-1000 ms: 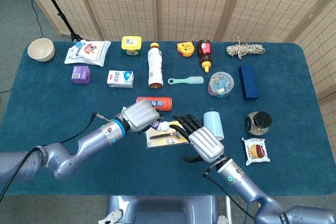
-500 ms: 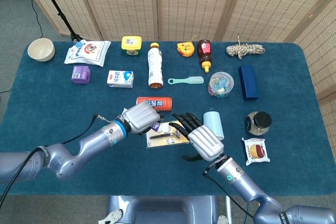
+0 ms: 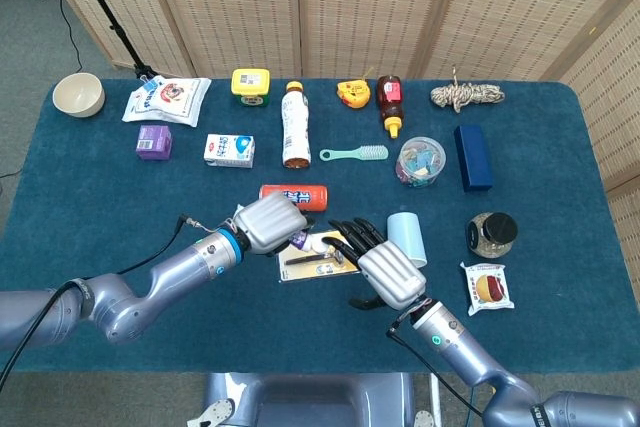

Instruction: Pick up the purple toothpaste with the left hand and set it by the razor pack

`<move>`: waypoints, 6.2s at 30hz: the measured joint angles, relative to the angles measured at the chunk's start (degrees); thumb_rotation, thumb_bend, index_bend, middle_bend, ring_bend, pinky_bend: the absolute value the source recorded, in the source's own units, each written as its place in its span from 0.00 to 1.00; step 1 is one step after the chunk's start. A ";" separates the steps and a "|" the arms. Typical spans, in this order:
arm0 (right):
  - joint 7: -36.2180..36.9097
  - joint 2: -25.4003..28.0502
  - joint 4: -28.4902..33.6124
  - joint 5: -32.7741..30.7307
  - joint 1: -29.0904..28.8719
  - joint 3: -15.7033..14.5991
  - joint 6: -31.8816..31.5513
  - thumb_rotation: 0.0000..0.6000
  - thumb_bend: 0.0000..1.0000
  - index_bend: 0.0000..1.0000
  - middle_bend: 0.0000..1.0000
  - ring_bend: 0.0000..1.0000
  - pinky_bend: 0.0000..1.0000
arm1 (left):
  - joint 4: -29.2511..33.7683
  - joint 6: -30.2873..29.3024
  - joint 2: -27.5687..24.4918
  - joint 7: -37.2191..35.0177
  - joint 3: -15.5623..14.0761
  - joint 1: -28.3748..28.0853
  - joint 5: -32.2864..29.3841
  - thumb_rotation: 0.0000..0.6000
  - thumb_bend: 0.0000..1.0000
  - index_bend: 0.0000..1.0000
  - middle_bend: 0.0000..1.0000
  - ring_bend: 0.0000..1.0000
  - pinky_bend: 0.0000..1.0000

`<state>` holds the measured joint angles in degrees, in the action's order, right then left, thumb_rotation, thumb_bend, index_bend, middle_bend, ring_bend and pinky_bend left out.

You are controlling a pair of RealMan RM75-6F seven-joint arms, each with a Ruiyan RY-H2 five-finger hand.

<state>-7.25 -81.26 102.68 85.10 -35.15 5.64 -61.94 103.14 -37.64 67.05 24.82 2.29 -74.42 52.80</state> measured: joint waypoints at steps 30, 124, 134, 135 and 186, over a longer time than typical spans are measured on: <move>-0.10 -1.32 -0.46 -0.25 -0.36 -0.08 0.41 1.00 0.15 0.10 0.00 0.00 0.00 | 0.49 -1.04 -0.69 -1.66 1.24 1.47 1.62 1.00 0.88 0.53 0.44 0.46 0.54; 44.08 -9.89 -2.88 -15.17 7.83 10.44 -7.23 0.00 0.00 0.00 0.00 0.00 0.00 | 5.08 -16.87 7.09 10.50 7.20 9.91 -1.93 1.00 0.83 0.54 0.46 0.47 0.55; 37.36 -14.76 -2.83 -19.89 5.63 14.68 -7.13 0.00 0.00 0.00 0.00 0.00 0.00 | 3.75 -19.47 11.25 14.09 8.61 7.57 -7.20 1.00 0.83 0.54 0.46 0.48 0.55; 37.32 -14.98 -2.79 -20.15 5.51 14.90 -6.96 0.00 0.00 0.00 0.00 0.00 0.00 | 3.59 -19.68 11.57 14.29 8.72 7.40 -7.53 1.00 0.83 0.54 0.46 0.48 0.55; 39.49 -22.20 -4.36 -24.43 6.16 21.22 -5.52 0.00 0.00 0.00 0.00 0.00 0.00 | 0.03 -21.55 19.55 21.24 10.91 -1.11 -18.47 1.00 0.83 0.54 0.46 0.48 0.55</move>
<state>32.24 -103.47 98.31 60.67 -29.00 26.86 -67.47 103.17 -59.20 86.60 46.06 13.20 -75.53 34.33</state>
